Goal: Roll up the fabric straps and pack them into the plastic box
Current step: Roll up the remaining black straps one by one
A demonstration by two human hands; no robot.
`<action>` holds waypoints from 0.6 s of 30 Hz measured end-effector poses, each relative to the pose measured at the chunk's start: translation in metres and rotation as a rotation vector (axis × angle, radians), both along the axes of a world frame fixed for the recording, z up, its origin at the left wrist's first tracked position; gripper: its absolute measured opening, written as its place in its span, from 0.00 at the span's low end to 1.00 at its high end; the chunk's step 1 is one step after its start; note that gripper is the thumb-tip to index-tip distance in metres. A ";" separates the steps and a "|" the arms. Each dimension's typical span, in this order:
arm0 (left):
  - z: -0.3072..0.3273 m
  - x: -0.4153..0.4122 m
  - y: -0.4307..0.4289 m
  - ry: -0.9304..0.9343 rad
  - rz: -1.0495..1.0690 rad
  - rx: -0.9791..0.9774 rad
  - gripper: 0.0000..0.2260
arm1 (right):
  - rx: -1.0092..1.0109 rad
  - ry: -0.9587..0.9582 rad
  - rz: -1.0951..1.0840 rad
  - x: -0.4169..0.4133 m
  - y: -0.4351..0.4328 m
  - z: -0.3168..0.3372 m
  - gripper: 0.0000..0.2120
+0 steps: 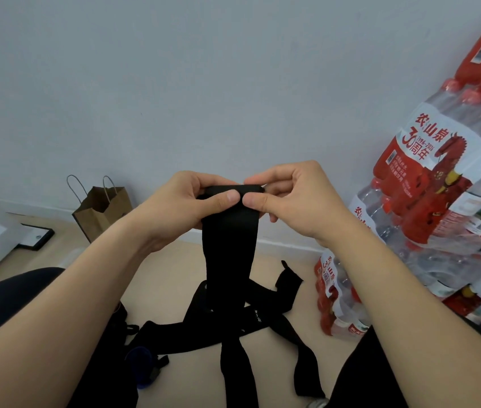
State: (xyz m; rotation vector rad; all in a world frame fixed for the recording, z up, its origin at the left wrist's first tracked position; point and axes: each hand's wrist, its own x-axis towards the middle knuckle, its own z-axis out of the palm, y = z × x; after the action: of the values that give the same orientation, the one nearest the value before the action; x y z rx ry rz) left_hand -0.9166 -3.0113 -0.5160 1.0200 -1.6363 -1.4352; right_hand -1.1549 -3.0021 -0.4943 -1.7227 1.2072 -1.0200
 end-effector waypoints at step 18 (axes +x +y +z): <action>0.001 0.005 0.005 0.042 -0.035 -0.031 0.08 | 0.129 -0.209 0.172 -0.003 0.004 -0.006 0.13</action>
State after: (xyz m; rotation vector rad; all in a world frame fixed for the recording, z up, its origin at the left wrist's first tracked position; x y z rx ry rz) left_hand -0.9119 -3.0060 -0.5151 0.9421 -1.6490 -1.4401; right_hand -1.1576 -2.9984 -0.5002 -1.5491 0.9542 -0.9703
